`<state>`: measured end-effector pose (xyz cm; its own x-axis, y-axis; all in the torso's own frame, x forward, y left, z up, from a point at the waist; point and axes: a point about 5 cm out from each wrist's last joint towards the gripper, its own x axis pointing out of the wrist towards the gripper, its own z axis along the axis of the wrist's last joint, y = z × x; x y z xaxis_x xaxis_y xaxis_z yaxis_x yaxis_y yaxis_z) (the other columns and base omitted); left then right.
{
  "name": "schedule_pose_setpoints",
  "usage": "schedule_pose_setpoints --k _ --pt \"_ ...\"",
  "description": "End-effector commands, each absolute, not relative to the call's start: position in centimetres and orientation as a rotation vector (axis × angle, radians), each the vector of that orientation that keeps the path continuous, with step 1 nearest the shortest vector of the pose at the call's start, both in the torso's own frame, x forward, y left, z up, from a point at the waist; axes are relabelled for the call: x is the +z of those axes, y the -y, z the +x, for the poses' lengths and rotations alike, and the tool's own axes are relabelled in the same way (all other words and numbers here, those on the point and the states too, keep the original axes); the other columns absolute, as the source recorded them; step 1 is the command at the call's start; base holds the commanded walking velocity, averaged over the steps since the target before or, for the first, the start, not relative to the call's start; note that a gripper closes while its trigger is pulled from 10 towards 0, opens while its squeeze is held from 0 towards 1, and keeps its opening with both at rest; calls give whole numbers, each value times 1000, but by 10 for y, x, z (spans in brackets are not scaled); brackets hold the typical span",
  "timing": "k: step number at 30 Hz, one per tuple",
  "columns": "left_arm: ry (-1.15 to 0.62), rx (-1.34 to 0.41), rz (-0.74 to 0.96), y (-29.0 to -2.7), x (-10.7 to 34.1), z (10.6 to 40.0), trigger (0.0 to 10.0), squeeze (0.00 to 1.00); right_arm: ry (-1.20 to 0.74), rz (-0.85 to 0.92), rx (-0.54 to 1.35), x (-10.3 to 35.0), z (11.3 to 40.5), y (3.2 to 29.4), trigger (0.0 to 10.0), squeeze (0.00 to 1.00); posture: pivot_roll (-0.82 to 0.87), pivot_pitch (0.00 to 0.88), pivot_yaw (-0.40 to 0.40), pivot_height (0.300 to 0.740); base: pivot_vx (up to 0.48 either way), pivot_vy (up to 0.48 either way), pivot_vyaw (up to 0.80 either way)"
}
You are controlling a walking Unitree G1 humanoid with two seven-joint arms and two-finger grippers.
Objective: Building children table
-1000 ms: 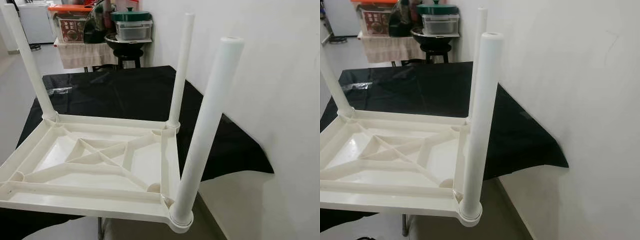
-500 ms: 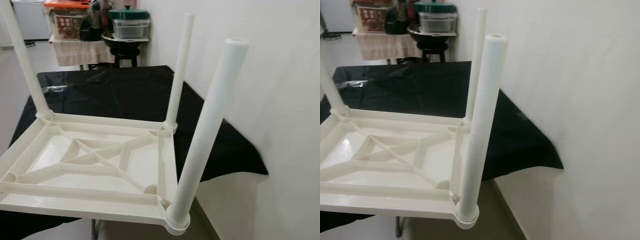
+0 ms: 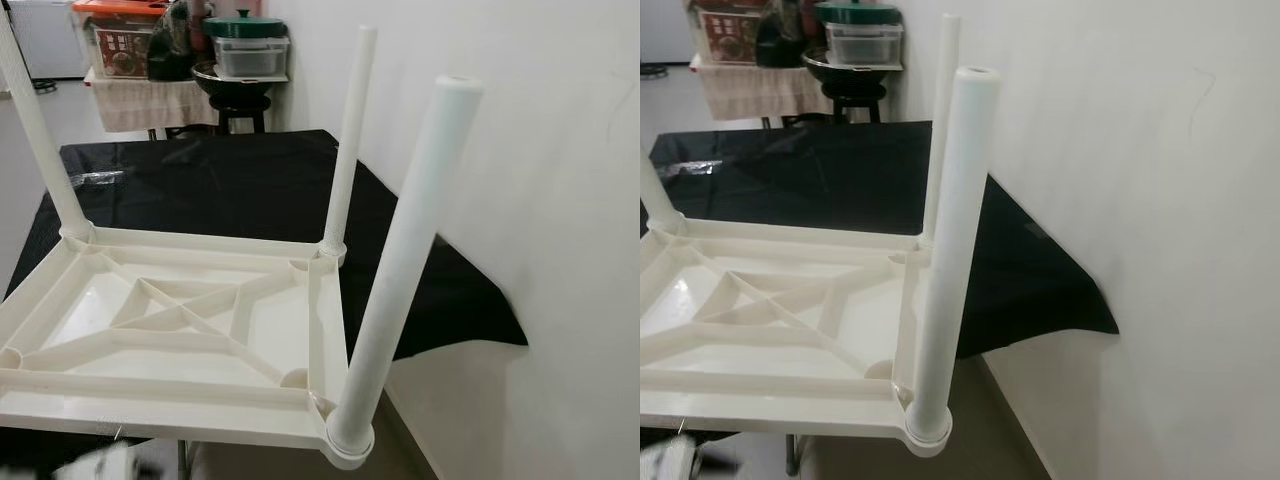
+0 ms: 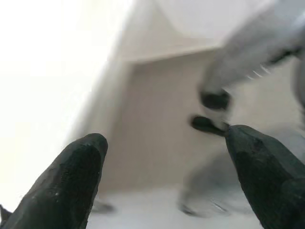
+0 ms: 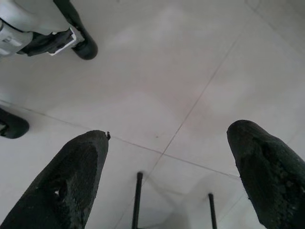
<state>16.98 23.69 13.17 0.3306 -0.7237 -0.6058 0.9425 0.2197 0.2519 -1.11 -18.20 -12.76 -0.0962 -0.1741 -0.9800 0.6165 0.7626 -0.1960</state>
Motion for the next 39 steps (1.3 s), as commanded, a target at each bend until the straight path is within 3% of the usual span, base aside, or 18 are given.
schedule_pose_setpoints --k 1,7,16,20,27,39 --pt "-394 -1160 666 -236 136 173 10000 0 -1016 -565 -63 -41 231 261 10000 0 102 0 -98 740 0 0 0" --pt "-570 -954 766 -260 118 183 10000 0 -1011 -568 -61 -41 232 260 10000 0 103 0 -97 740 0 0 0" --pt "-747 -946 744 -268 100 168 10000 0 -1010 -575 -66 -41 232 262 10000 0 98 0 -97 740 0 0 0" --pt "-717 -871 812 -273 103 179 10000 0 -1011 -577 -65 -41 231 262 10000 0 98 0 -98 740 0 0 0" --pt "-475 -568 979 -278 130 231 10000 0 -1012 -582 -54 -41 231 261 10000 0 98 0 -100 740 0 0 0" --pt "-388 -479 1008 -273 131 263 10000 0 -1009 -574 -53 -42 231 260 10000 0 85 0 -90 740 0 0 0"
